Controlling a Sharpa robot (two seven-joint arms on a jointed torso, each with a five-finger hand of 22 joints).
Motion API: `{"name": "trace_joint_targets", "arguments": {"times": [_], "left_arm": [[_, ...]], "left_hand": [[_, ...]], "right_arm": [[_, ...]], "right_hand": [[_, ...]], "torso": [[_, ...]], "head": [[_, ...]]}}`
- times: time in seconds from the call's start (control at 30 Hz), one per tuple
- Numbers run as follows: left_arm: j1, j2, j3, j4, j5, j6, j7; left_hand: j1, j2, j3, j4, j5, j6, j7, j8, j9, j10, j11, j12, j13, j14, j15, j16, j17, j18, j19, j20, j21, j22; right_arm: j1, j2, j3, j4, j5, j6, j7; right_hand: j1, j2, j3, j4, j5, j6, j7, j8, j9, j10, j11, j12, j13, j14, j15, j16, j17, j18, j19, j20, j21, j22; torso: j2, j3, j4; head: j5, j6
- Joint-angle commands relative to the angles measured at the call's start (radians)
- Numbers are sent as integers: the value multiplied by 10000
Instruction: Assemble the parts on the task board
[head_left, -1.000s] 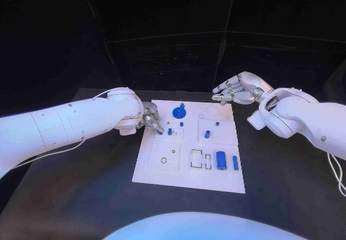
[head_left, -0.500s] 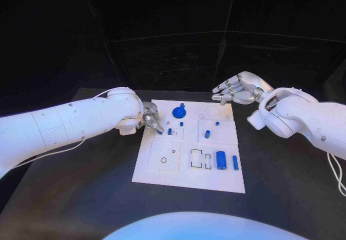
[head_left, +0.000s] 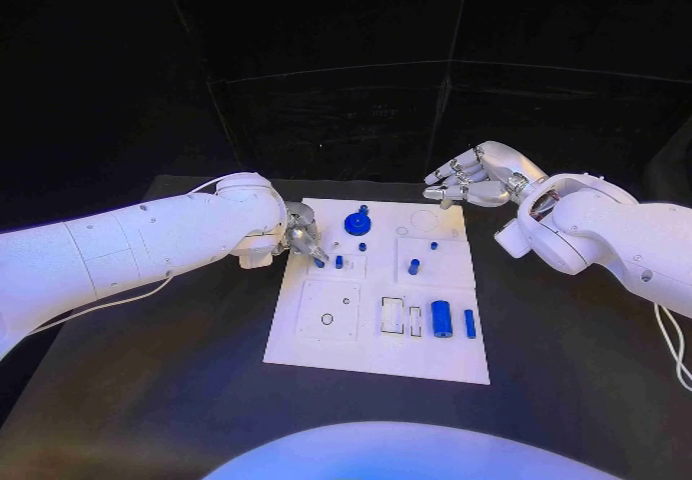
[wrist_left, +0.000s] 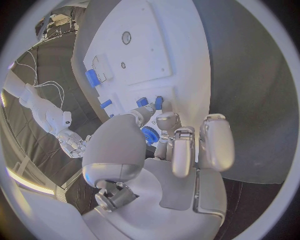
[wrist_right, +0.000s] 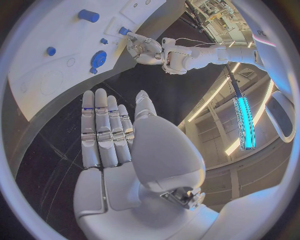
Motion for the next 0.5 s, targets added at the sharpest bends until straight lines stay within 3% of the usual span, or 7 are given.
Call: {"name": "trace_joint_targets", "arguments": {"times": [0.03,0.5], "left_arm": [[-10,23,-11,-36,-25,269,-132],[-10,145,-13,-272,-24,200,-177]], "left_hand": [[-300,-26,-203,196,-17,78,68,52,-6,31,64,80,22,1056,-78,32,2634,-9,76,-57,7,13],[-684,-16,-892,579,-13,131,42,150,29,33,47,146,63,1056,-101,32,2634,-20,97,-81,34,72]], "right_arm": [[18,-2,6,24,43,112,110],[19,11,6,20,92,181,165]], "right_hand": [[-25,105,-51,-16,34,-54,9,4,5,-78,-16,21,-9,-58,31,-29,-16,35,3,98,-36,-9],[-22,108,-54,-18,35,-57,10,4,5,-84,-15,21,-13,-65,33,-34,-17,34,2,100,-43,-13]], "torso": [[-6,2,-7],[-21,1,-21]], "head": [[-9,7],[-36,-38]]}}
